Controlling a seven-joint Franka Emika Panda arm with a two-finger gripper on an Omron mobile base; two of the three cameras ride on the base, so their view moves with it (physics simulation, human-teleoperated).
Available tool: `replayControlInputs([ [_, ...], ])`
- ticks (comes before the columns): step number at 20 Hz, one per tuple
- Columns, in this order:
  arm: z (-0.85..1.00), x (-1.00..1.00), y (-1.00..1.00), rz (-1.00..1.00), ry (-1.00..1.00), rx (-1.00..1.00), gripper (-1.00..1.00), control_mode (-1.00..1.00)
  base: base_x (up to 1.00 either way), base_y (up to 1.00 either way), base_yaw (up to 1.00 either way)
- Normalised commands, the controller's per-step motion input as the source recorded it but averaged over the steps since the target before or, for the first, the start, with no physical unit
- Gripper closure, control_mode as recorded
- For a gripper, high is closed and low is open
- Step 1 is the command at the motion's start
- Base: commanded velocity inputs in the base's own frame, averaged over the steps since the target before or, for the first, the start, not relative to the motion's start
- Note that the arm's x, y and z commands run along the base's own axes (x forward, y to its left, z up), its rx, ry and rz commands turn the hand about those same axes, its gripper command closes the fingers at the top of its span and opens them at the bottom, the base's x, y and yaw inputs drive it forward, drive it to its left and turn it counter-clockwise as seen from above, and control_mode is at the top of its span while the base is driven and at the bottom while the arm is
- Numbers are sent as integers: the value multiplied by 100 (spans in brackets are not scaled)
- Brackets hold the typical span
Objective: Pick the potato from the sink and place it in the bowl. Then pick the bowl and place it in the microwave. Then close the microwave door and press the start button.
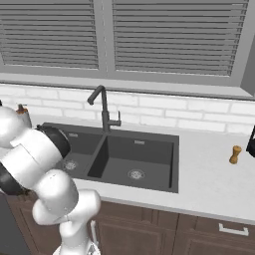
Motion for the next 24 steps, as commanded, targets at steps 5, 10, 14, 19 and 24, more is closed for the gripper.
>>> replayControlInputs([
  [5, 92, -57, -94, -29, 7, 8, 100, -100, 0, 0, 0],
  [10, 71, -39, -94, -27, 8, 0, 100, -100, 0, 0, 0],
  [14, 50, -38, -100, -28, 1, 0, 100, -100, 0, 0, 0],
  [19, 45, -28, -100, -27, 0, 0, 100, -100, 0, 0, 0],
  [24, 33, -16, -100, -22, 0, -2, 100, -100, 0, 0, 0],
])
